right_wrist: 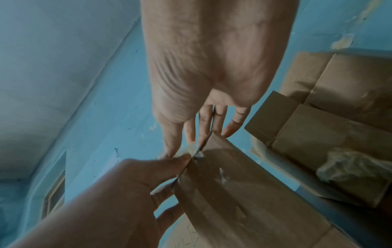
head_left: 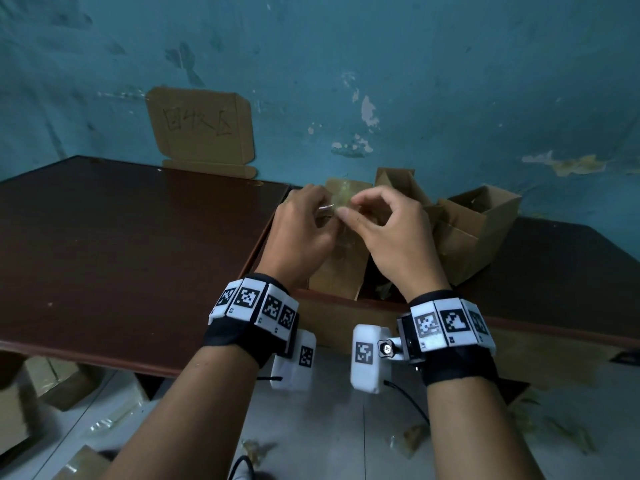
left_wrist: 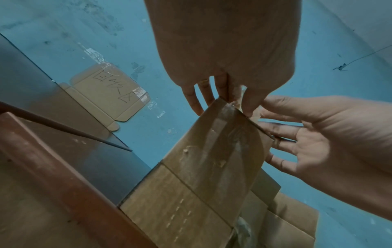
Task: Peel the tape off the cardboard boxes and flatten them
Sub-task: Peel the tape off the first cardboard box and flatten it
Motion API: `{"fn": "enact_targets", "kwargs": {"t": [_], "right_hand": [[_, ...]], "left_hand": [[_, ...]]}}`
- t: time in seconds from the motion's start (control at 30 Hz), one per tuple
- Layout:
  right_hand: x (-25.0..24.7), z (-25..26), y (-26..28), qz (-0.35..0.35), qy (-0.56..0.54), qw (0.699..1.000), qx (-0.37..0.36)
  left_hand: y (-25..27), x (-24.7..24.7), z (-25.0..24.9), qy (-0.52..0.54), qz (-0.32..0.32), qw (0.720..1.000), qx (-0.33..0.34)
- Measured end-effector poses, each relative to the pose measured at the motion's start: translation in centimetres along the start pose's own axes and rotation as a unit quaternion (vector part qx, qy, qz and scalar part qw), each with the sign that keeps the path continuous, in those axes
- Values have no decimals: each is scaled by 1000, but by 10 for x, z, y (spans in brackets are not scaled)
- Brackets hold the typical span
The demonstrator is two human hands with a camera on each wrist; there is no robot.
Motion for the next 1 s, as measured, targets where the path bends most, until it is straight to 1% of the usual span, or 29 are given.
{"fn": "enact_targets", "kwargs": {"t": [0.07,0.13,0.23,0.3,0.4,0.53,0.6,0.63,0.73,0.77,0.9,1.0], "right_hand": [[1,-1,-1,13,1,1000,19],[2,-1,-2,15,14,999,24],[2,1,-2,6,42,999,5],[3,2,-1,-3,48,999,-10],[7,1,-1,-6,38,999,-17],[2,-1,-7,22,-70,997,26],[-1,-2,-7,29,-63,997,23],[-2,-2,-7,24,-57,998,22],[-5,-5,-6,13,-54,998,25],[-5,-6,-6,14,-53,998,25],[-7,-6,-6,25,-61,997,34],[-10,-6,-4,20,-55,997,45]], "left_hand": [[0,-1,-1,28,12,1000,-5],[1,-2,-3,60,24,998,-23],[2,-2,-8,104,20,993,-52],[4,0,-11,109,8,992,-60],[5,0,-13,80,-4,996,-46],[8,1,-17,-4,-11,1000,-8],[9,3,-19,-16,-13,1000,2],[9,3,-18,5,-19,1000,-8],[7,0,-12,134,-46,988,-58],[6,-1,-10,146,-41,987,-59],[5,1,-7,93,0,996,-11],[4,1,-10,103,2,995,5]]}}
Point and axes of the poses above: each hand's wrist, its own y-axis away from the middle knuckle, its own x-axis out of the palm, z = x × y, the point moved 4 cm from there along -y, towards the middle knuckle, and after that the axes turned 15 degrees about x, right-handed, at the moved point
